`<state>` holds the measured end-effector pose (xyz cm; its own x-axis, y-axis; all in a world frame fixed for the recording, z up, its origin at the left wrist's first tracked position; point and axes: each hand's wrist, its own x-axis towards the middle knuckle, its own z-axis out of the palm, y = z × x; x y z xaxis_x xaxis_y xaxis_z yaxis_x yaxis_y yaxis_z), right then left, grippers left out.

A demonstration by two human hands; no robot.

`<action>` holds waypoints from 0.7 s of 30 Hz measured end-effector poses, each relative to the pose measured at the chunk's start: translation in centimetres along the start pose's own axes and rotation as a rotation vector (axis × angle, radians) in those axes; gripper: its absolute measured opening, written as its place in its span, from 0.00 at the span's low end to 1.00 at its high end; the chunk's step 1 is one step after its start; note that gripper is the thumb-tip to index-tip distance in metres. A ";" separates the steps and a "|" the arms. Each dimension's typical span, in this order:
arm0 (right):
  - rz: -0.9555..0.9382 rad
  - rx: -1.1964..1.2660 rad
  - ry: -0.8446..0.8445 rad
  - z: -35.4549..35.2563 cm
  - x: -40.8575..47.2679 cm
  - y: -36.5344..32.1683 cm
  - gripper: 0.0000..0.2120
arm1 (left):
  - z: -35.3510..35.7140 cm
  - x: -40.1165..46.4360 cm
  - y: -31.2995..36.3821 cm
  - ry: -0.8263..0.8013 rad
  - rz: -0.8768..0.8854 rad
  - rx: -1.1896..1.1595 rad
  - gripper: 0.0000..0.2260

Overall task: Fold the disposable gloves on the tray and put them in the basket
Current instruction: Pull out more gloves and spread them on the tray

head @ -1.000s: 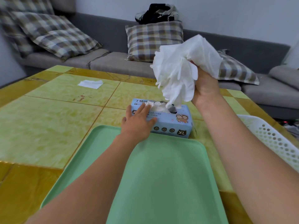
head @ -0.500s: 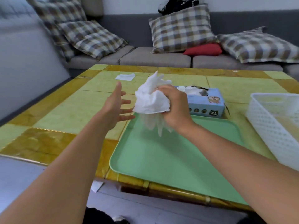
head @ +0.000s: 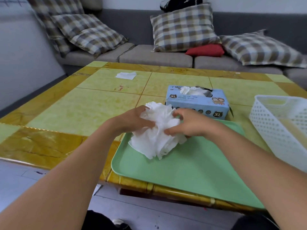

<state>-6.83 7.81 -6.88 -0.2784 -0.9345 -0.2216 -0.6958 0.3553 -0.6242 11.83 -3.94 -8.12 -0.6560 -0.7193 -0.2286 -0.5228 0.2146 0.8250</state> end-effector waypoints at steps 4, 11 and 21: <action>-0.100 0.516 0.054 4.4 2.1 0.3 0.26 | -0.8 -0.3 -0.3 -0.065 0.026 0.246 0.37; -0.062 0.402 0.021 2.7 2.3 -0.6 0.24 | -1.0 0.0 -2.2 0.068 -0.006 0.312 0.47; -0.378 -0.220 0.123 4.6 -0.6 -1.8 0.14 | 0.0 1.3 -0.9 0.218 0.012 0.312 0.24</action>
<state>-2.39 7.65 -9.09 -0.0445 -0.9949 0.0901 -0.8843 -0.0027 -0.4670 11.45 -5.10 -9.20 -0.5494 -0.8320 -0.0772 -0.6784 0.3901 0.6226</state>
